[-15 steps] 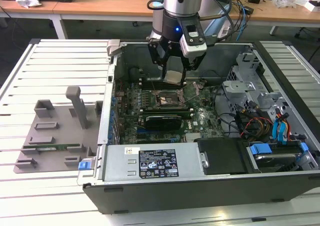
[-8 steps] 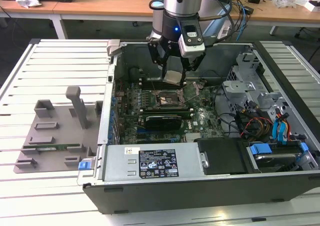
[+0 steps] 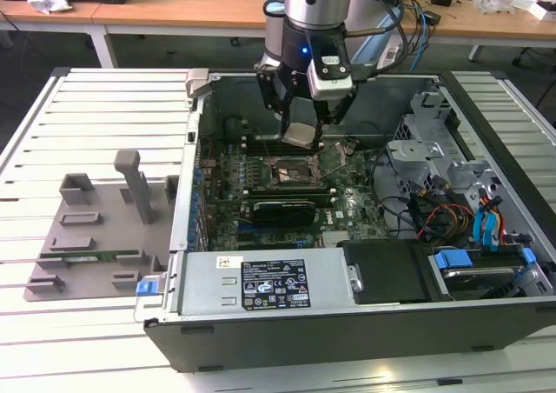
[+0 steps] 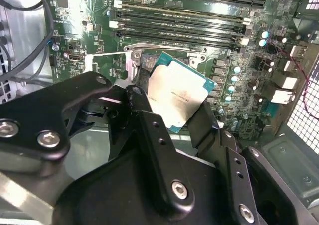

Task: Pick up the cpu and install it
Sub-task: 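Place the cpu into insertion slot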

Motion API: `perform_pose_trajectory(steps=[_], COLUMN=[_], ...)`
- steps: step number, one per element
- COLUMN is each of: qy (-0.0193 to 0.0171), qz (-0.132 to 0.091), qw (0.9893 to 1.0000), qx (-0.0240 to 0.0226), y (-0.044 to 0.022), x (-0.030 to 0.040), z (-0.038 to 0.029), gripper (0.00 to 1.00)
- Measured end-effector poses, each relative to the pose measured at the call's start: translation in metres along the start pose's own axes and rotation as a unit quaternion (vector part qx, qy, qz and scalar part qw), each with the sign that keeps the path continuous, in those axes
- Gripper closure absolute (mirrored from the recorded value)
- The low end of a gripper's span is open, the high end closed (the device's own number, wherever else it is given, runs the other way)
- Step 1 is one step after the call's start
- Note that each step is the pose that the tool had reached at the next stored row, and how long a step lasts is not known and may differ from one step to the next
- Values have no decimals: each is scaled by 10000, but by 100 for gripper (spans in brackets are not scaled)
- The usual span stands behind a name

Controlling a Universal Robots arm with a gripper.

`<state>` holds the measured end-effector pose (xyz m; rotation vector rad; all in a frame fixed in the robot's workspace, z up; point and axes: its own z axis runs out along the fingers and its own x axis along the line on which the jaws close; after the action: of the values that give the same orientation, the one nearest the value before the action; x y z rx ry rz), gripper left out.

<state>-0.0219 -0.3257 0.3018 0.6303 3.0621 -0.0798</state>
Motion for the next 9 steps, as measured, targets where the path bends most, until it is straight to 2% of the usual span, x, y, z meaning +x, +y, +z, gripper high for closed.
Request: perform_pose_trajectory(steps=[9], qy=[14], qz=[347], qw=[9994], qx=[14], y=[0], x=[0], z=[3], gripper=[45])
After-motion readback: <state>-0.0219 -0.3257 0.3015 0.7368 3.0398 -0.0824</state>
